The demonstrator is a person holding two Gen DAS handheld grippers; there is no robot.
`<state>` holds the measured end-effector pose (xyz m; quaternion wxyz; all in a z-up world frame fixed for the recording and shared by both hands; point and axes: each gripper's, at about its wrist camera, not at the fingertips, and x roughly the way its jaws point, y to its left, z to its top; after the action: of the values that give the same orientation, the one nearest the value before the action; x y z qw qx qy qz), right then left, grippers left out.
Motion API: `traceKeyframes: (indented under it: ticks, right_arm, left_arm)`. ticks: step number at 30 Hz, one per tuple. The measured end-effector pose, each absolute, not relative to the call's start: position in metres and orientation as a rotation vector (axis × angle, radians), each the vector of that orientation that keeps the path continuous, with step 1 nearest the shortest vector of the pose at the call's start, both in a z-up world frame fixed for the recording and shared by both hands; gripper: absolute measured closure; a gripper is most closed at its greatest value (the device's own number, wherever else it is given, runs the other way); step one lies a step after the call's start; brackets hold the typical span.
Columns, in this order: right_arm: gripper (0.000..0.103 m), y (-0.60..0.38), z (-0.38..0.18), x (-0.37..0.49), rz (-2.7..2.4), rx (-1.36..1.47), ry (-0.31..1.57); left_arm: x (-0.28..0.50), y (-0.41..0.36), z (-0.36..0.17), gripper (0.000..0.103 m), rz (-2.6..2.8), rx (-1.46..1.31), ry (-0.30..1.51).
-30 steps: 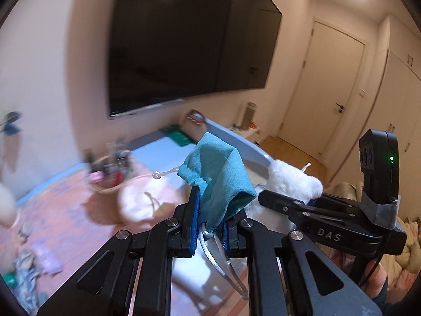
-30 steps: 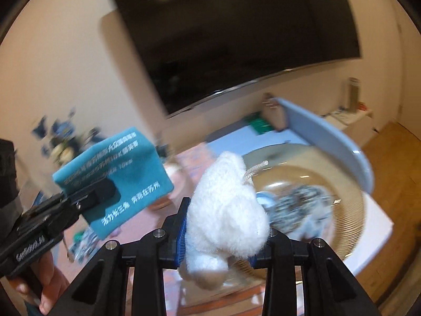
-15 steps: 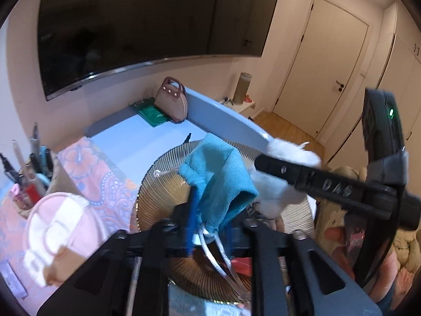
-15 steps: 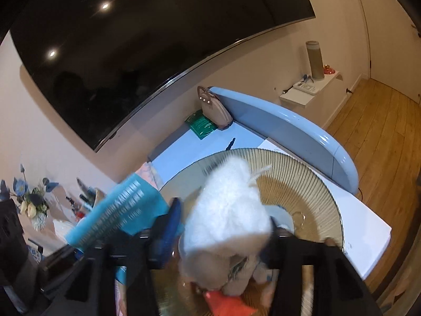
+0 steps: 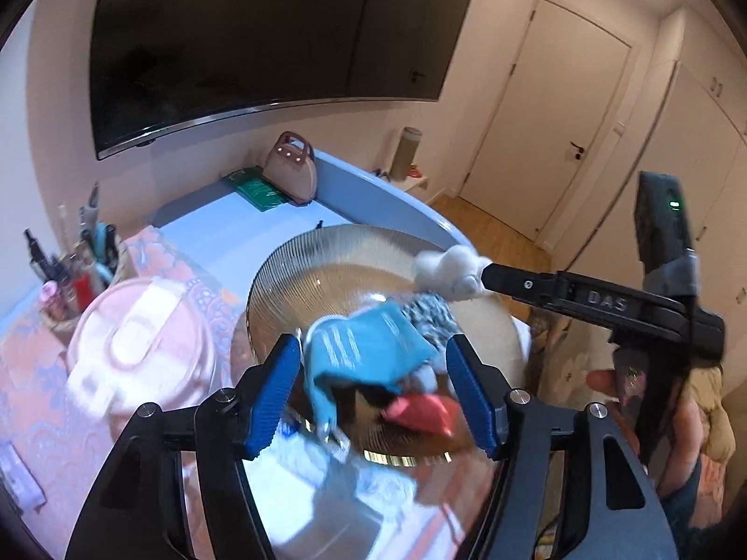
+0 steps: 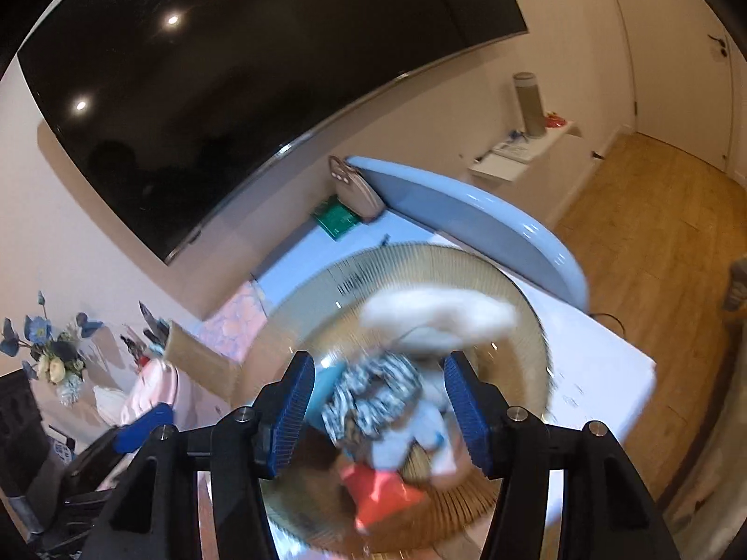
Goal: Organize books
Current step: 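Carry teal bag and white plush to the glass bowl and release both, then move both open tools back over the remaining pile on the bed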
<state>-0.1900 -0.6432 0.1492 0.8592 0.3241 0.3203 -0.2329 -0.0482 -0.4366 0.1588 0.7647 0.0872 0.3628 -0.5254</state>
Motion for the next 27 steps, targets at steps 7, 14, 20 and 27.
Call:
traceKeyframes:
  ticks: [7,14,20,27]
  right_arm:
    - [0.046,-0.614,0.166,-0.218,-0.435,0.678,0.666]
    - [0.046,-0.531,0.195,-0.189,-0.265,0.48,0.686]
    - [0.046,-0.432,0.198,-0.142,-0.053,0.311,0.737]
    - [0.046,-0.329,0.171,-0.09,0.145,0.183,0.848]
  left_arm:
    - [-0.062,-0.358,0.18,0.04,-1.096,0.152,0.729]
    - [-0.055,-0.229,0.197,0.04,-0.827,0.099,0.665]
    - [-0.044,-0.12,0.205,0.04,-0.575,0.045,0.656]
    - [-0.033,-0.034,0.189,0.04,-0.361,0.047,0.675]
